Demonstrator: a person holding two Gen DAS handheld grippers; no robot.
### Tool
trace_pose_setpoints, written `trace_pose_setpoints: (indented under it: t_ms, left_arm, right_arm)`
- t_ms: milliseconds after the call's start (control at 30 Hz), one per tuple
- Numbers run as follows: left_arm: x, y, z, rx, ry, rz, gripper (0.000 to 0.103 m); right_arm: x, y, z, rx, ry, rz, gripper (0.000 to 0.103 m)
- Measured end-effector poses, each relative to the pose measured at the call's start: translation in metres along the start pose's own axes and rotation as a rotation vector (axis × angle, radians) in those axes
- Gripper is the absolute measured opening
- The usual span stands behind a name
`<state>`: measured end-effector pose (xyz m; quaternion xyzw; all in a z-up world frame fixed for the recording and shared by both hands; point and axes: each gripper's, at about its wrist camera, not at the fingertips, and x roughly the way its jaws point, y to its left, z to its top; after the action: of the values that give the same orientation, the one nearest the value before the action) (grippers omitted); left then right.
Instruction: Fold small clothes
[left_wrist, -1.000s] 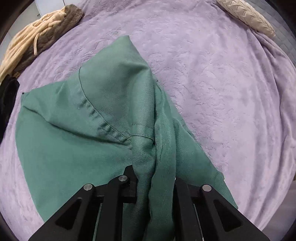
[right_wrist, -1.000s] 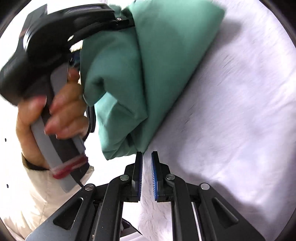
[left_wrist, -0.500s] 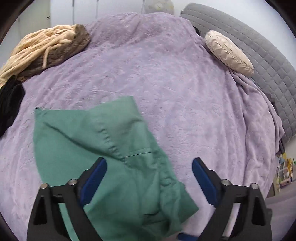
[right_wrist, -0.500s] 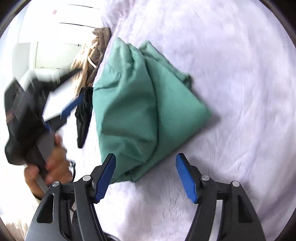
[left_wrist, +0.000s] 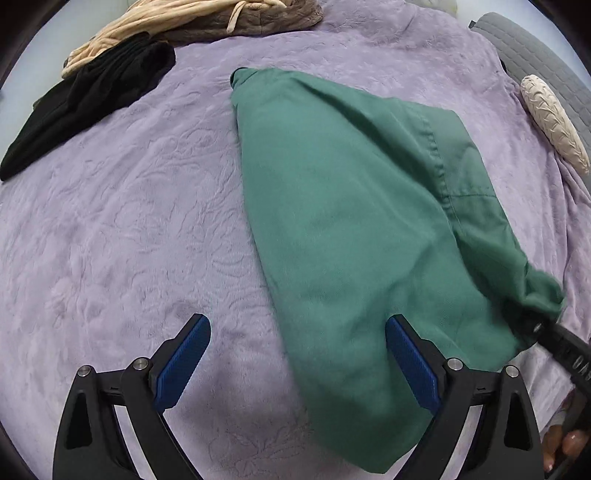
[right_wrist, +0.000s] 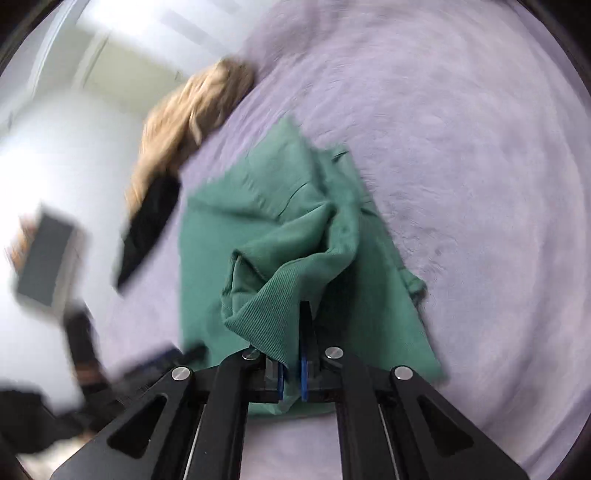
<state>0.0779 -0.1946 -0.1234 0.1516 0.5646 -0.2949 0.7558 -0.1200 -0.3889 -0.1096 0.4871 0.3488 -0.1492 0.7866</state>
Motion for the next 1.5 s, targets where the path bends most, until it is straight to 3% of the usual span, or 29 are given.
trace_pose_setpoints:
  t_ms: [133,200,267,333,400,533,633,667,700,733,867,933,1033,1100,1267,1400,1500]
  left_arm:
    - [-0.002,0.011,-0.01,-0.038,0.007,-0.064,0.096]
    - [-0.004,0.018,-0.01,-0.058,0.011,-0.064,0.096]
    - [-0.01,0.025,-0.012,-0.069,0.011,-0.068,0.096]
    - [-0.015,0.034,-0.013,-0.083,0.003,-0.053,0.096]
    - [-0.016,0.042,-0.014,-0.095,0.005,-0.043,0.096]
    - [-0.018,0.054,-0.019,-0.128,0.007,-0.038,0.096]
    - [-0.019,0.055,-0.023,-0.138,0.009,-0.031,0.096]
    - [-0.02,0.055,-0.023,-0.138,0.007,-0.032,0.096]
    - [-0.023,0.054,-0.023,-0.135,0.001,-0.035,0.096]
    - [-0.025,0.053,-0.022,-0.129,-0.007,-0.037,0.096]
    - [-0.03,0.049,-0.019,-0.102,-0.03,-0.036,0.096]
    - [-0.021,0.042,-0.02,-0.082,-0.006,-0.034,0.096]
    - [0.0,0.03,-0.029,-0.037,0.034,0.006,0.097]
    - [0.003,0.029,-0.034,-0.047,0.022,-0.014,0.097]
    - [0.0,0.028,-0.034,-0.055,0.031,-0.023,0.096]
    - [-0.006,0.02,-0.024,-0.056,0.008,-0.033,0.096]
    - [-0.002,0.009,-0.019,-0.055,0.008,-0.044,0.096]
  right_arm:
    - [0.005,-0.092,-0.021,0.482,-0.005,0.14,0.006]
    - [0.007,-0.117,-0.037,0.607,0.006,0.198,0.008]
    - [0.001,-0.118,-0.047,0.636,-0.008,0.22,0.015]
    - [-0.006,-0.102,-0.055,0.59,0.013,0.237,0.038]
    - [-0.004,-0.076,-0.068,0.501,0.082,0.256,0.05]
    - [0.036,-0.016,-0.101,0.357,0.243,0.297,0.05]
    - [0.063,0.012,-0.107,0.327,0.263,0.335,0.049]
    - [0.07,0.018,-0.106,0.322,0.253,0.339,0.045]
    - [0.077,0.023,-0.105,0.319,0.261,0.321,0.022]
    - [0.084,0.026,-0.107,0.325,0.278,0.317,0.017]
    - [0.104,0.026,-0.126,0.368,0.327,0.322,0.015]
    - [0.104,0.02,-0.134,0.4,0.341,0.324,0.015]
    - [0.093,0.028,-0.13,0.316,0.411,0.278,0.019]
    - [0.065,0.036,-0.114,0.174,0.375,0.221,0.019]
    - [0.016,0.043,-0.045,-0.027,0.195,0.092,0.02]
    - [0.035,0.058,0.021,-0.186,0.141,-0.022,0.019]
    - [0.063,0.066,0.05,-0.287,0.162,-0.127,0.019]
